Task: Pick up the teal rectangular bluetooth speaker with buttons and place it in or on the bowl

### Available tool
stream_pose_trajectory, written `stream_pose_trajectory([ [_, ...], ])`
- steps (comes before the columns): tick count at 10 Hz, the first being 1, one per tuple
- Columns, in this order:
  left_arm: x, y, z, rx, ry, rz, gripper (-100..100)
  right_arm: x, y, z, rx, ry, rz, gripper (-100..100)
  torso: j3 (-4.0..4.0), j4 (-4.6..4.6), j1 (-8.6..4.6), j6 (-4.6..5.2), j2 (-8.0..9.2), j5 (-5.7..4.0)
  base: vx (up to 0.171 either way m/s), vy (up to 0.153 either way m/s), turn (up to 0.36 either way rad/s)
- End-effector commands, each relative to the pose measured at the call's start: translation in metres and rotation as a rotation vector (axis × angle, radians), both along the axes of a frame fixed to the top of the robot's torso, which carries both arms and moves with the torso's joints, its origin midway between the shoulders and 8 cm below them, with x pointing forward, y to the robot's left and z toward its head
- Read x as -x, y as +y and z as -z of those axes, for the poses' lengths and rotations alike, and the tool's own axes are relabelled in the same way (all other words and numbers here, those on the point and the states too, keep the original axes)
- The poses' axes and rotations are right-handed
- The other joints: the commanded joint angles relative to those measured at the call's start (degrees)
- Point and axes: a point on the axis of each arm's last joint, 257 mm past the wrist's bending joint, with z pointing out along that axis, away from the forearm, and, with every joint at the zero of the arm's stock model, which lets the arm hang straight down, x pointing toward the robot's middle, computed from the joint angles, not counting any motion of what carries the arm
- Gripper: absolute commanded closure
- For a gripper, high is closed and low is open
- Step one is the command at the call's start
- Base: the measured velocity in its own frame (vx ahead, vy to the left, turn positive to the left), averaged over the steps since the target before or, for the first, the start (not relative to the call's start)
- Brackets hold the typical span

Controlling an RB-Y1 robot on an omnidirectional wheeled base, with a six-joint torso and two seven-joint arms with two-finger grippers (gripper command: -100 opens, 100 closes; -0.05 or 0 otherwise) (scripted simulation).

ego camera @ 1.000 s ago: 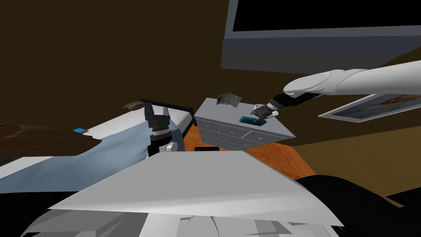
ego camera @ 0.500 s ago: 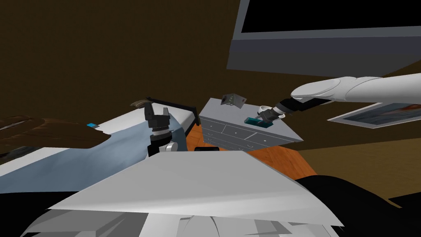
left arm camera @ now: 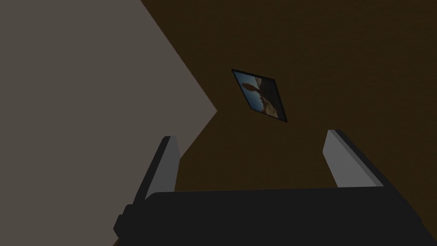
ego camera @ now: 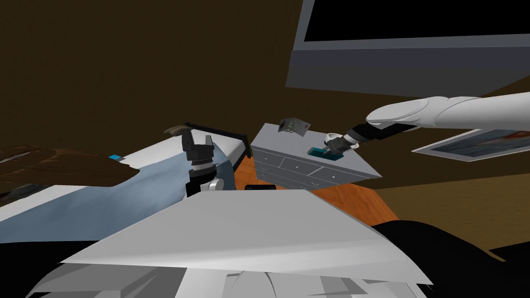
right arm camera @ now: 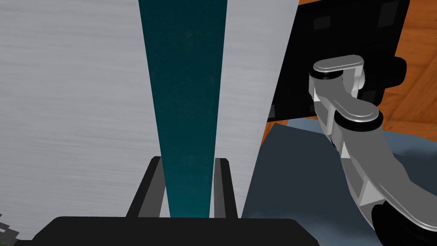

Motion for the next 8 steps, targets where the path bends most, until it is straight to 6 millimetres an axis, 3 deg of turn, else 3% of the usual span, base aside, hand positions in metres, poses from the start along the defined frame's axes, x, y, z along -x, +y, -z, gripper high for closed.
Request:
stream_pose_trajectory([
  [1, 0.000, 0.000, 0.000, 0.000, 0.000, 0.000, 0, -0.018, 0.029, -0.011, -0.003, -0.011, -0.031, 100, 0.00, 0.00, 0.00, 0.00, 0.00, 0.00, 0.006, -0.082, -0.289],
  [2, 0.000, 0.000, 0.000, 0.000, 0.000, 0.000, 0, -0.018, 0.030, -0.011, -0.001, -0.010, -0.034, 100, 0.05, 0.05, -0.24, 0.12, 0.05, -0.01, 0.021, -0.107, -0.168],
  [3, 0.000, 0.000, 0.000, 0.000, 0.000, 0.000, 0, -0.027, 0.050, -0.015, -0.001, -0.013, -0.056, 100, 0.01, 0.03, -0.35, 0.02, -0.01, -0.06, 0.011, -0.106, -0.143],
  [5, 0.000, 0.000, 0.000, 0.000, 0.000, 0.000, 0, -0.027, 0.050, -0.015, -0.001, -0.013, -0.056, 100, 0.00, 0.02, -0.26, 0.01, -0.02, -0.05, 0.009, -0.050, -0.010],
  [8, 0.000, 0.000, 0.000, 0.000, 0.000, 0.000, 0, -0.047, 0.111, -0.023, -0.006, -0.016, -0.117, 100, 0.05, 0.06, -0.19, 0.02, 0.05, 0.01, 0.008, -0.085, -0.201],
])
